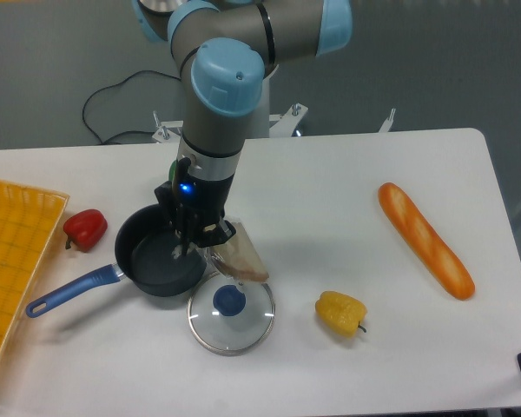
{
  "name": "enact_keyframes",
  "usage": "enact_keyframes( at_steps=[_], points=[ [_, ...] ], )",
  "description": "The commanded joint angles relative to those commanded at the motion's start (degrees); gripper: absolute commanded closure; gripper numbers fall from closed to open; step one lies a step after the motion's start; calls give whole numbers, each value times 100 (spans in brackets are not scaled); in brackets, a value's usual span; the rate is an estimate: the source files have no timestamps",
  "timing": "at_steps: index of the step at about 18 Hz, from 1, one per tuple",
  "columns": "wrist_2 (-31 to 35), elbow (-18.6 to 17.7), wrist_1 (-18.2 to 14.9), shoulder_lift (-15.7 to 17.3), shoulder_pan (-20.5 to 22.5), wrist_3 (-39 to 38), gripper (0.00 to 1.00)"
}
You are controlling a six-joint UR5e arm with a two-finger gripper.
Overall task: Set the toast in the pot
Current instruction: 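Carry the held toast slice over the saucepan toward its handle side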
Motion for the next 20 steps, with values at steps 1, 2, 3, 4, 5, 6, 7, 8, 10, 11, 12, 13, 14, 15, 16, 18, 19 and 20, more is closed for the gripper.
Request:
enact_keyframes(
  at_steps=[1, 2, 3, 4, 5, 6, 7, 8, 10, 11, 12, 13, 14, 15, 16, 18, 19, 20],
  points=[
    [9, -9, 9, 0, -9, -9, 87],
    [0, -17, 0, 9, -17, -9, 87],
    [-26, -17, 0, 9, -18, -9, 87],
    [-96, -9, 0, 9, -18, -44, 87],
    [-184, -17, 0, 9, -26, -70, 87],
    [-237, -17, 0, 0, -26, -105, 87],
    [-246, -17, 0, 0, -26, -140, 87],
    [-255, -17, 0, 9, -26, -158, 87],
    [-342, -17, 0, 9, -79, -158, 87],
    [-395, -17, 0, 9, -88, -167, 87],
    [-404, -17, 0, 9, -88, -167, 87],
    [-404, -17, 0, 9, -105, -167, 87],
    [-404, -17, 0, 9, -114, -167, 87],
    [-430, -17, 9, 17, -166, -167, 87],
    [-500, -9, 17, 18, -193, -176, 87],
    [-685, -17, 44, 18, -220, -185, 87],
    [-764, -9, 44, 18, -255, -202, 87],
    [-782, -9, 61, 18, -281, -246, 87]
  ],
)
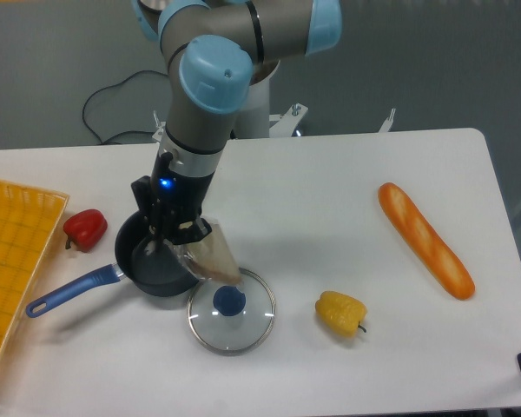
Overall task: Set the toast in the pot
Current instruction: 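Carry the held toast slice over the saucepan toward its handle side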
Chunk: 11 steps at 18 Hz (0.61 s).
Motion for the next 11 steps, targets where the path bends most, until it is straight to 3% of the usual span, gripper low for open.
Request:
enact_keyframes(
  at_steps=[8, 11],
  points=[
    [-27, -61, 18, 44, -360, -176, 86],
    [-27, -263, 27, 201, -492, -299, 86]
  ],
)
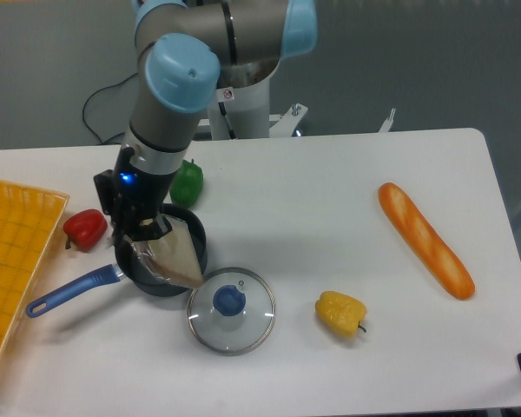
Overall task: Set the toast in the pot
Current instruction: 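Carry the held toast slice over the saucepan toward its handle side, then lower the toast slice edge-first into the saucepan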
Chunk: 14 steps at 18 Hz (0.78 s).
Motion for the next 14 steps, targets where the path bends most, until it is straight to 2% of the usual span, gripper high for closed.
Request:
enact_keyframes(
  at_steps=[3, 14],
  points=[
    [-9, -194, 0, 176, -53, 0, 86],
    [9, -282, 9, 150, -281, -238, 86]
  ],
)
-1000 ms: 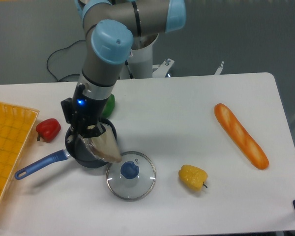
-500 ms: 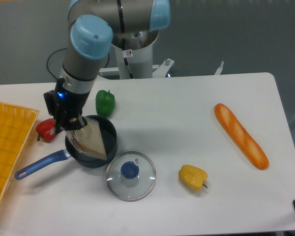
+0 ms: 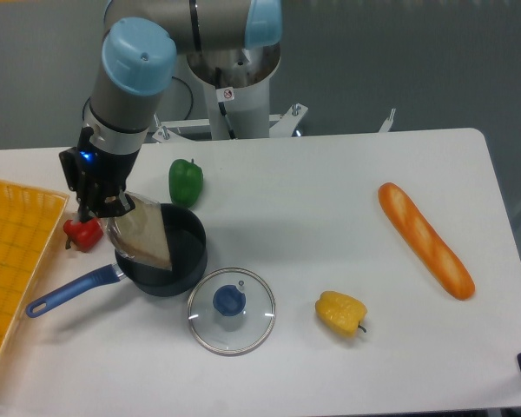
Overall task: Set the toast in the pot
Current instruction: 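Lower the toast slice edge-first into the saucepan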
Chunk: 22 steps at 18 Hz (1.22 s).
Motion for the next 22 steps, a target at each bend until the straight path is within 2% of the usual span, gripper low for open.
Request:
enact_keyframes(
  at_steps=[22],
  points=[
    [96, -220, 9, -114, -97, 211, 86]
  ],
)
